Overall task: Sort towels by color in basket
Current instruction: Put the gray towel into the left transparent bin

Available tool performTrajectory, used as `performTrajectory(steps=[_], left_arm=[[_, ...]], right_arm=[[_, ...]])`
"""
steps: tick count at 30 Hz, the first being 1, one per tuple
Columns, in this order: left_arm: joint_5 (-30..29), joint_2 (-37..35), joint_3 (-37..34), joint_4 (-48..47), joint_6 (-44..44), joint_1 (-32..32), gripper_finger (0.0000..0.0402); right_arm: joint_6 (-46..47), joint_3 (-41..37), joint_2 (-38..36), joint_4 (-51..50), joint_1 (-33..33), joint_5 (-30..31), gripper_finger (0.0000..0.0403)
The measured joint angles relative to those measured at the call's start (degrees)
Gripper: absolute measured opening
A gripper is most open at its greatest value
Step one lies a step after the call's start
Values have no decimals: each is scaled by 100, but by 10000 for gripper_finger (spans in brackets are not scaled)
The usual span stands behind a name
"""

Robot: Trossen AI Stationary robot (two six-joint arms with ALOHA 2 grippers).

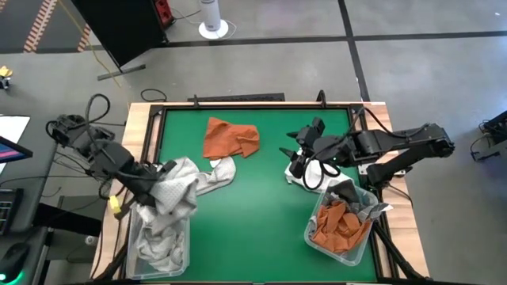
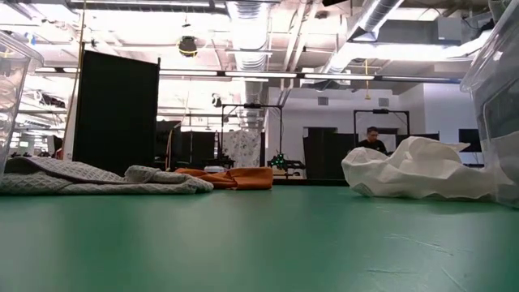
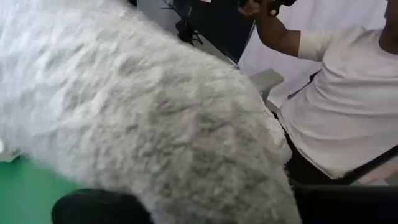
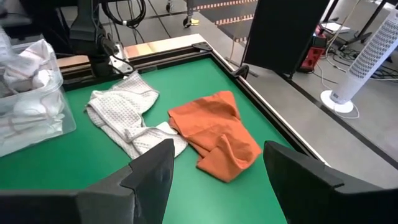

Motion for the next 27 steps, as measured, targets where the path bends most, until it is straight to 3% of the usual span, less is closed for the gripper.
performTrajectory(steps=[7, 14, 20, 27], left_arm=[[-21, 60, -258, -333, -882, -454, 14], [-1028, -46, -1781, -237, -1408, -1009, 13], [-852, -572, -2680, 160, -2376, -1362, 13], [-344, -1021, -3168, -181, -4454, -2066, 12]], right_arm=[[0, 0, 1, 13, 0, -2, 276], [153, 0, 69, 23, 83, -3, 276], [193, 0, 219, 75, 234, -9, 276], [244, 0, 389, 5, 225, -13, 276]])
